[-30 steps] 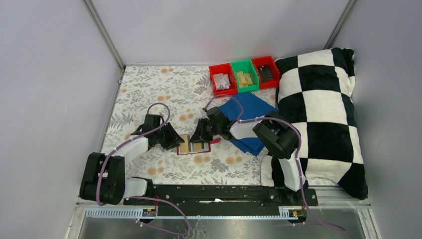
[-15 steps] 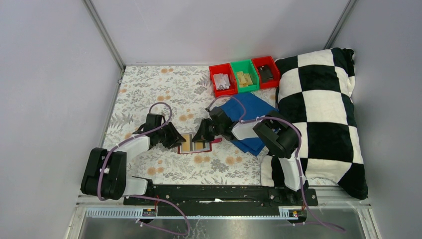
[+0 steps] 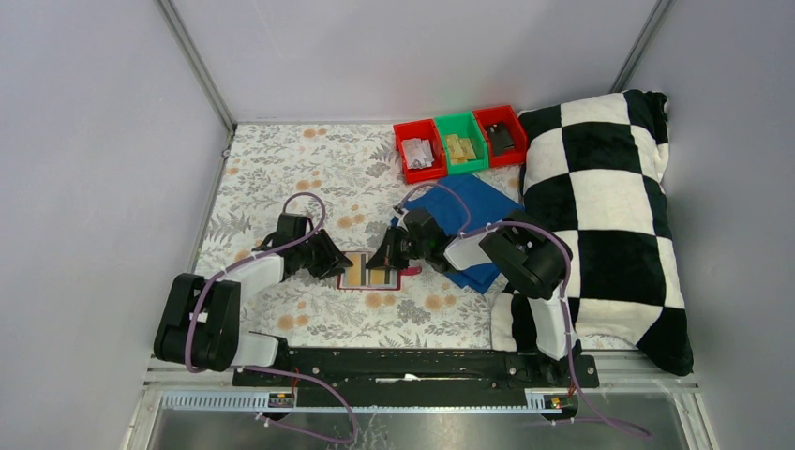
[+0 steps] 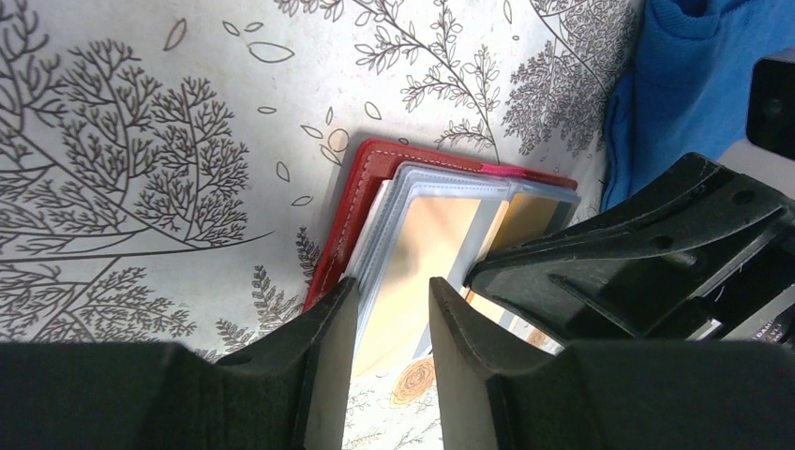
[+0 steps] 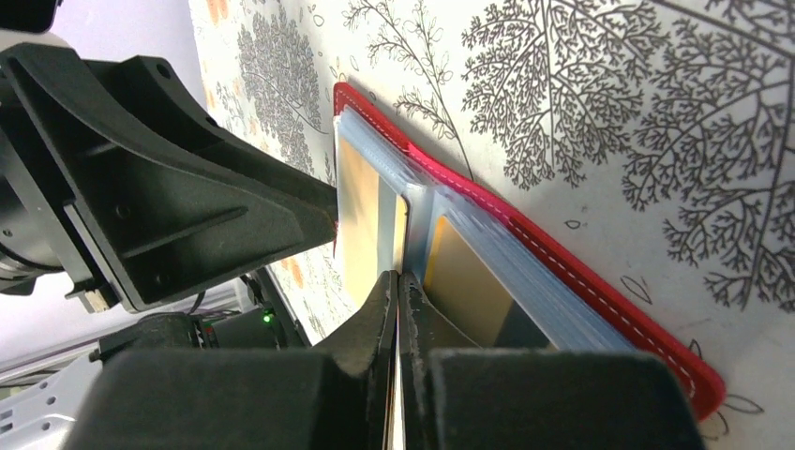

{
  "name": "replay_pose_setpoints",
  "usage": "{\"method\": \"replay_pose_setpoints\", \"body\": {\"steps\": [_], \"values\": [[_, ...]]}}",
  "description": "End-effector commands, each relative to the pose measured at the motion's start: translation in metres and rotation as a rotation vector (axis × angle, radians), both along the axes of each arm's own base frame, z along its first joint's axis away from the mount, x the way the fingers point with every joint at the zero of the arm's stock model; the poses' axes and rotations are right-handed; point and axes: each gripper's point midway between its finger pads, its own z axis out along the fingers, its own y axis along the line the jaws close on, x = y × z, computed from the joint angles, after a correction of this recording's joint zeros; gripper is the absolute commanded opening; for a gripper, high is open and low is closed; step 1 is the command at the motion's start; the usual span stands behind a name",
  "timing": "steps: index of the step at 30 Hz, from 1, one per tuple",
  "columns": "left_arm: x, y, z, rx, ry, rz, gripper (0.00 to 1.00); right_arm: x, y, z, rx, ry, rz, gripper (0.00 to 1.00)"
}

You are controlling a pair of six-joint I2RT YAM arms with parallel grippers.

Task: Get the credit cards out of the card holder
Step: Remove the credit card from the card holder.

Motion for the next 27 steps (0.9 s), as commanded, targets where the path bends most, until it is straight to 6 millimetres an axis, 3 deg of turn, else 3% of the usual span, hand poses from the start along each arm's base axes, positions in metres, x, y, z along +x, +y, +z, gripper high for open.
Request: {"method": "replay_pose_setpoints", "body": {"steps": [1, 16, 27], "values": [[-0.003, -0.001, -0.009, 0.009, 0.039, 0.002, 0.39, -0.004, -0.006, 0.017, 0.007, -0.058, 0.04, 0.0], [-0.004, 0.007, -0.017, 0.064, 0.073, 0.019, 0.37, -0.008, -0.04, 0.007, -0.002, 0.018, -0.019, 0.0], [-0.016, 0.009, -0.02, 0.056, 0.086, 0.041, 0.36, -0.017, -0.045, 0.005, 0.022, 0.138, -0.079, 0.0]]}}
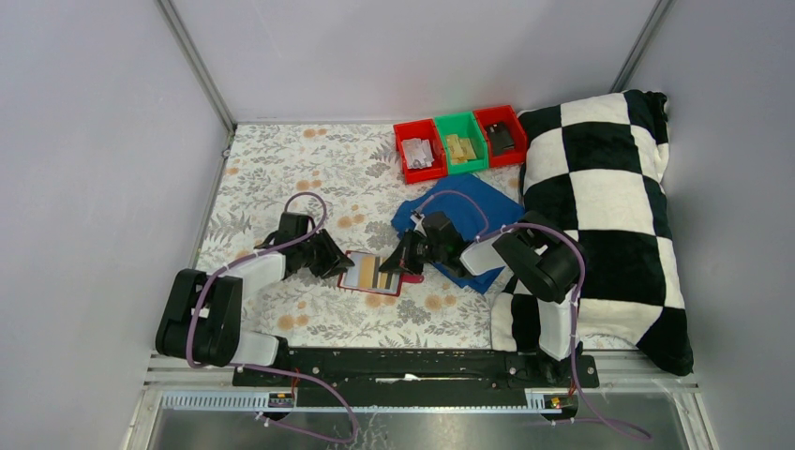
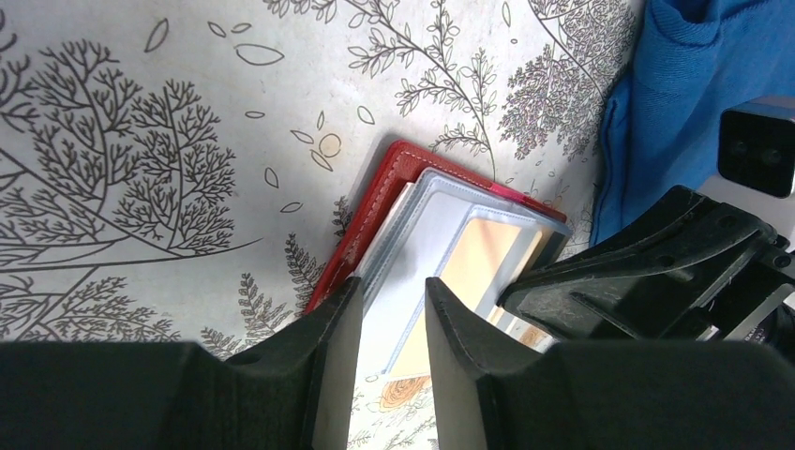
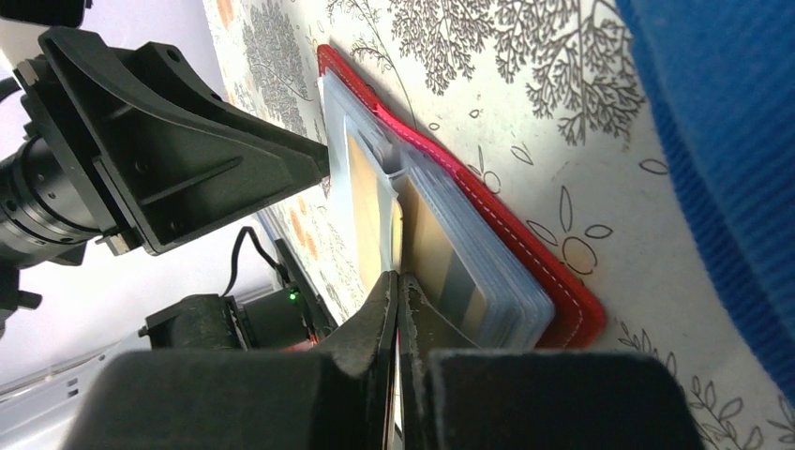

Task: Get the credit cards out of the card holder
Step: Remove the credit card from the card holder.

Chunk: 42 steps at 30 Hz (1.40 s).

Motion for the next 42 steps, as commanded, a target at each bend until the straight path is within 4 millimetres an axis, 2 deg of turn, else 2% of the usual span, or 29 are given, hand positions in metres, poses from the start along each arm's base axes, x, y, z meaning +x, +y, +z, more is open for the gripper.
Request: {"method": "replay_pose_setpoints", "body": {"steps": [1, 7, 14, 18, 21, 24, 27, 30, 37, 42], "values": [[-0.02, 0.014, -0.019, 0.073, 0.061, 0.032, 0.36, -0.007, -0.008, 0.004, -0.001, 0.052, -0.024, 0.0], [-0.033, 0.012, -0.015, 0.035, 0.062, 0.05, 0.36, -0.003, -0.009, 0.01, -0.019, 0.017, -0.013, 0.0], [-0.035, 0.007, 0.005, -0.026, 0.033, 0.092, 0.35, 0.0, -0.007, 0.008, -0.034, 0.006, -0.004, 0.0], [-0.029, 0.007, 0.025, -0.016, -0.022, 0.08, 0.35, -0.001, -0.008, 0.009, -0.042, -0.004, 0.006, 0.04], [-0.022, 0.005, 0.036, -0.004, -0.059, 0.067, 0.36, -0.001, -0.008, 0.008, -0.038, -0.005, 0.004, 0.12], [-0.012, -0.006, 0.043, -0.042, -0.094, 0.029, 0.37, 0.001, -0.008, 0.007, -0.034, -0.004, -0.01, 0.2], [-0.007, -0.028, 0.05, -0.14, -0.121, -0.031, 0.38, 0.002, -0.008, 0.005, -0.033, 0.0, -0.019, 0.21], [-0.009, -0.044, 0.047, -0.182, -0.095, -0.075, 0.37, 0.002, -0.007, 0.004, -0.031, 0.0, -0.021, 0.21], [-0.008, -0.065, 0.04, -0.214, -0.109, -0.109, 0.37, 0.003, -0.003, 0.006, -0.004, 0.011, -0.017, 0.25], [-0.011, -0.064, 0.022, -0.172, -0.067, -0.107, 0.36, 0.004, 0.002, 0.007, 0.028, 0.021, -0.02, 0.23]]}}
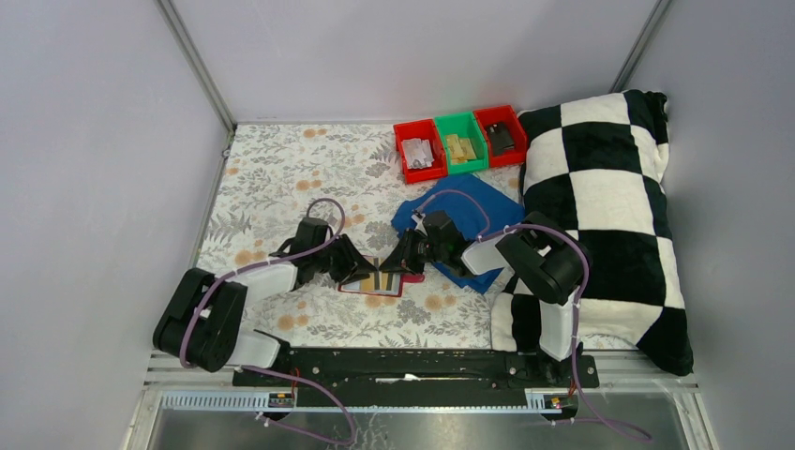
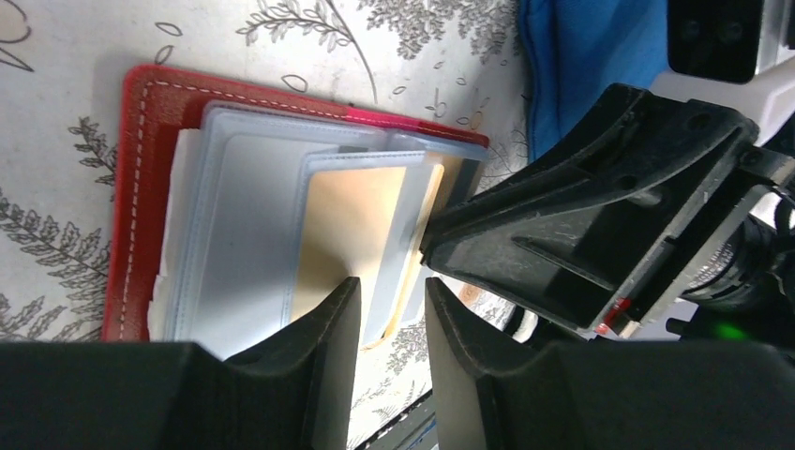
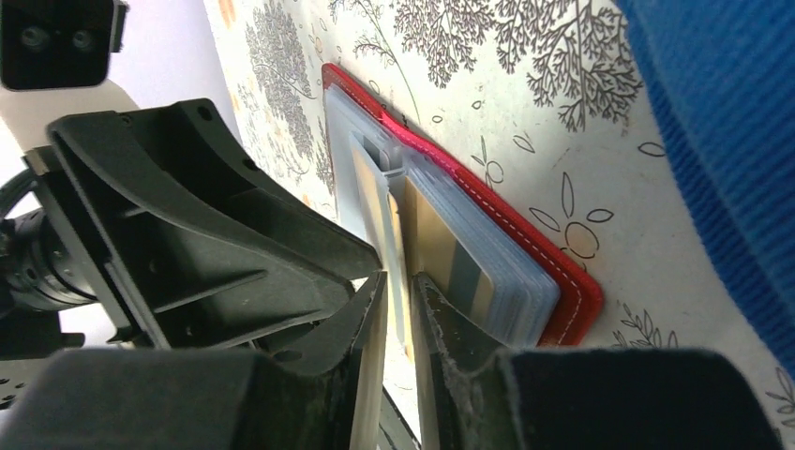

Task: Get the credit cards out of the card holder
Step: Remove the credit card from the card holder.

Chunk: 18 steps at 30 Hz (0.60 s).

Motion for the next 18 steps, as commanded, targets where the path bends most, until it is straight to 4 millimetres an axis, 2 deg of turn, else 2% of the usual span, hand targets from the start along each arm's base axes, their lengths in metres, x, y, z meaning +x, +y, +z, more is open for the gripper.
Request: {"method": "replay_pose_setpoints", "body": {"steps": [1, 7, 14, 18], "values": [[0.01, -0.004, -0.001, -0.002, -0.03, 0.003, 0.35, 0.006, 0.006, 0.003, 0.044, 0.002, -0.009, 0.22], [0.003, 0.003, -0.018, 0.039, 0.005, 0.008, 0.35, 0.006, 0.01, 0.006, 0.078, 0.008, -0.007, 0.2], [0.003, 0.002, -0.018, 0.033, -0.002, 0.011, 0.35, 0.007, 0.013, 0.007, 0.086, 0.011, -0.001, 0.16], [0.004, 0.002, -0.014, 0.034, -0.012, 0.004, 0.34, 0.008, 0.006, 0.0, 0.028, -0.005, -0.011, 0.23]]}}
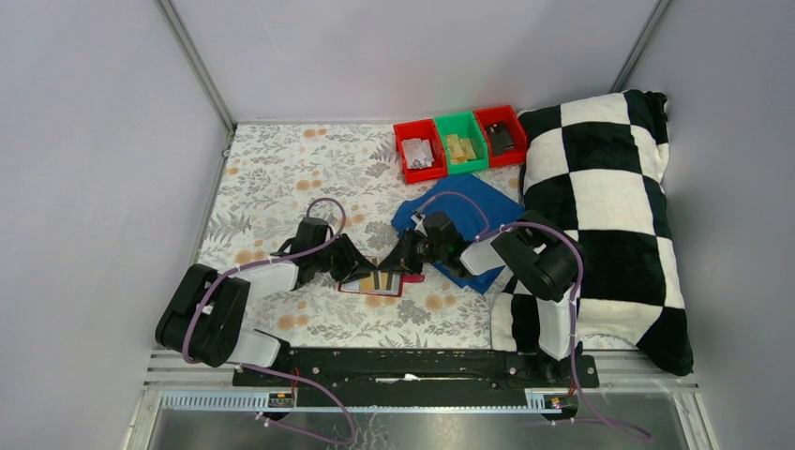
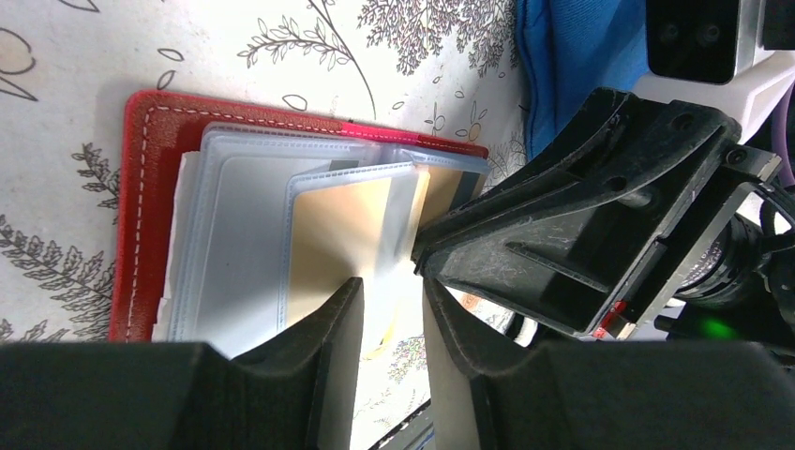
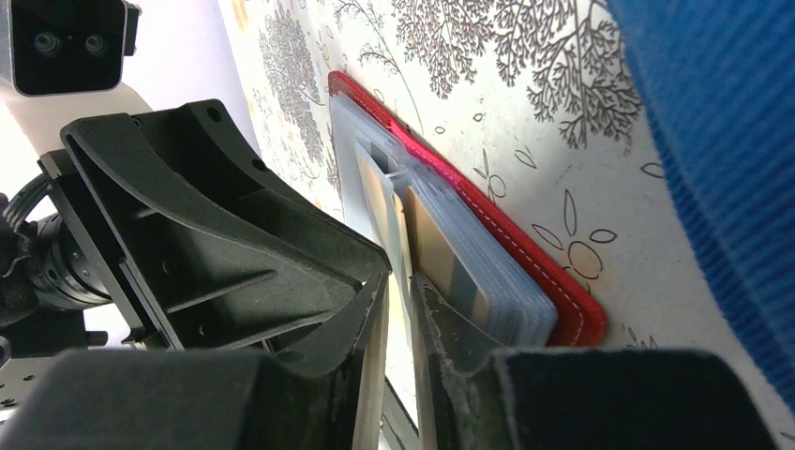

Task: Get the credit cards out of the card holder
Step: Remove the credit card from the card holder.

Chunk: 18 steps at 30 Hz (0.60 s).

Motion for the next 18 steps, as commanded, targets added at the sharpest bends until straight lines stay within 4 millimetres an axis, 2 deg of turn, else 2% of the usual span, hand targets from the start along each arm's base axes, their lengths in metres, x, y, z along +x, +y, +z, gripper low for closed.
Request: {"method": "replay_pose_setpoints", "body": {"steps": [1, 4, 7, 13, 18], "values": [[0.003, 0.004, -0.003, 0.04, -0.024, 0.004, 0.34, 0.006, -0.001, 0.001, -0.033, -0.044, 0.003, 0.23], [0.009, 0.007, 0.014, 0.047, -0.09, 0.017, 0.35, 0.007, -0.008, -0.004, -0.093, -0.066, 0.002, 0.23], [0.014, 0.01, 0.023, 0.066, -0.128, 0.025, 0.36, 0.009, -0.012, -0.004, -0.126, -0.082, -0.002, 0.24], [0.014, 0.013, 0.014, 0.093, -0.097, 0.025, 0.35, 0.009, -0.015, -0.001, -0.137, -0.1, -0.004, 0.25], [0.012, 0.022, 0.008, 0.148, -0.095, 0.043, 0.34, 0.006, -0.011, -0.002, -0.109, -0.08, 0.01, 0.26]]}}
